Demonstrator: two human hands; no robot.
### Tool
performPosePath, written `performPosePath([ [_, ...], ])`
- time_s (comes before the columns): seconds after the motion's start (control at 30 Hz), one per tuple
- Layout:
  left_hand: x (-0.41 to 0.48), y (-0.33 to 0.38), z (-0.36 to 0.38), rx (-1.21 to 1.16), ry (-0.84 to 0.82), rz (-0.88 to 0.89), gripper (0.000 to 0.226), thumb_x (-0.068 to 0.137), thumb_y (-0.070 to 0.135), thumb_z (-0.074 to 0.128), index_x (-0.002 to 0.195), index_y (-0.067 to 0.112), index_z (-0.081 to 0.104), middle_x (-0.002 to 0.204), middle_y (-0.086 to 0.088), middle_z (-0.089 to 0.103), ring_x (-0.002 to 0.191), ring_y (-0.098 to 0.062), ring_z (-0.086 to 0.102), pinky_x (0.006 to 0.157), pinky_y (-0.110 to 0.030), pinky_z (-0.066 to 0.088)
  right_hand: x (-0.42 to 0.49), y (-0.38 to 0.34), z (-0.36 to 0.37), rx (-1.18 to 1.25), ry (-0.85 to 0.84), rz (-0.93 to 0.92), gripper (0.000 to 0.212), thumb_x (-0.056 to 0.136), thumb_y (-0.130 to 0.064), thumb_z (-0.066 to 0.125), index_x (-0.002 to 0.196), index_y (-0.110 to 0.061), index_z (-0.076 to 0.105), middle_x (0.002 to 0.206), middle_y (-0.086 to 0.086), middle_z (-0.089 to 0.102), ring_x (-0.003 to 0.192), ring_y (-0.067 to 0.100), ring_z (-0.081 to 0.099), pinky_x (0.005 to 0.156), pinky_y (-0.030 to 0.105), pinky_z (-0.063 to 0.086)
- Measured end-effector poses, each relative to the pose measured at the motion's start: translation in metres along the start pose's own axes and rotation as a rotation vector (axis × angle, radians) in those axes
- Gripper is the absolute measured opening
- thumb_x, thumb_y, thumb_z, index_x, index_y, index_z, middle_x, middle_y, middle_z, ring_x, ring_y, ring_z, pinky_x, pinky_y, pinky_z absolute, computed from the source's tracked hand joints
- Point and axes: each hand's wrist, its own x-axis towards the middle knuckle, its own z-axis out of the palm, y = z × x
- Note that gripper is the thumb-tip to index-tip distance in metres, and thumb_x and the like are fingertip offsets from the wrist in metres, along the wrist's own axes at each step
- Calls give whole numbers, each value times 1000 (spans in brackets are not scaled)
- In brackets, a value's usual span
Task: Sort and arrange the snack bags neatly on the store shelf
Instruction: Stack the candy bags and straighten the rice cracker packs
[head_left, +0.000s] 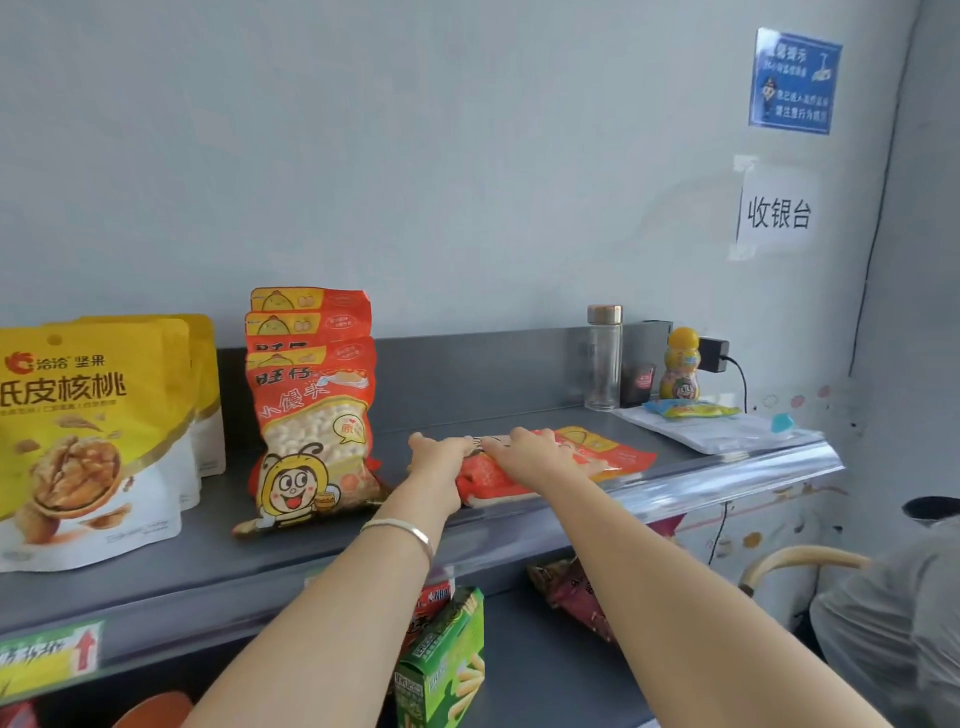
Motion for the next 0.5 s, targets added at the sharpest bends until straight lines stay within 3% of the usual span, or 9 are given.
performPosePath([
  [0.07, 4, 0, 2, -149, 26, -60, 72, 78, 3, 70, 137, 9, 29, 126, -19, 51, 104, -34, 58, 79, -42, 51, 4, 1, -1, 16, -18, -34, 71, 81, -65, 21, 129, -21, 50, 140, 15, 43, 130, 42, 36, 107, 59, 25],
  [0.17, 10, 0, 3, -188, -22, -126, 66, 72, 10, 76, 129, 7, 43, 120, -20, 59, 101, -34, 63, 70, -38, 53, 8, 6, -2, 175, 5, -55, 47, 94, -47, 24, 122, -23, 52, 130, 10, 50, 130, 38, 34, 105, 54, 28],
  [0.2, 8, 1, 5, -174, -26, -127, 72, 72, 14, 78, 133, 9, 40, 121, -19, 58, 101, -34, 63, 71, -38, 55, 7, 8, -5, 216, 31, -63, 42, 95, -44, 25, 121, -24, 52, 130, 11, 50, 130, 38, 34, 105, 54, 29],
  [0.27, 2, 2, 12, -123, -42, -100, 97, 72, 17, 79, 146, 25, 16, 127, -11, 52, 102, -32, 62, 76, -42, 56, 12, 11, -2, 191, 35, -40, 47, 89, -50, 27, 120, -28, 54, 133, 7, 49, 131, 38, 34, 108, 61, 19],
  [0.33, -6, -1, 20, -25, -75, -35, 113, 76, 15, 77, 146, 43, -8, 116, -2, 44, 98, -30, 63, 82, -48, 56, 16, 13, -1, 230, 69, -32, 49, 85, -51, 27, 116, -30, 58, 135, 6, 48, 131, 37, 36, 109, 66, 9],
  [0.4, -13, -4, 25, -7, -49, 14, 111, 79, 8, 72, 145, 47, -8, 105, -2, 44, 91, -28, 63, 85, -50, 55, 15, 15, 1, 241, 113, -54, 44, 87, -47, 30, 114, -28, 60, 133, 9, 49, 128, 37, 41, 110, 64, 11],
  [0.5, -11, -5, 24, -99, 49, 139, 107, 75, -7, 68, 146, 45, 7, 134, -9, 43, 109, -32, 56, 90, -52, 52, 13, 14, 2, 317, 283, -10, 45, 93, -38, 41, 135, -22, 47, 149, 12, 32, 140, 34, 25, 113, 55, 15],
])
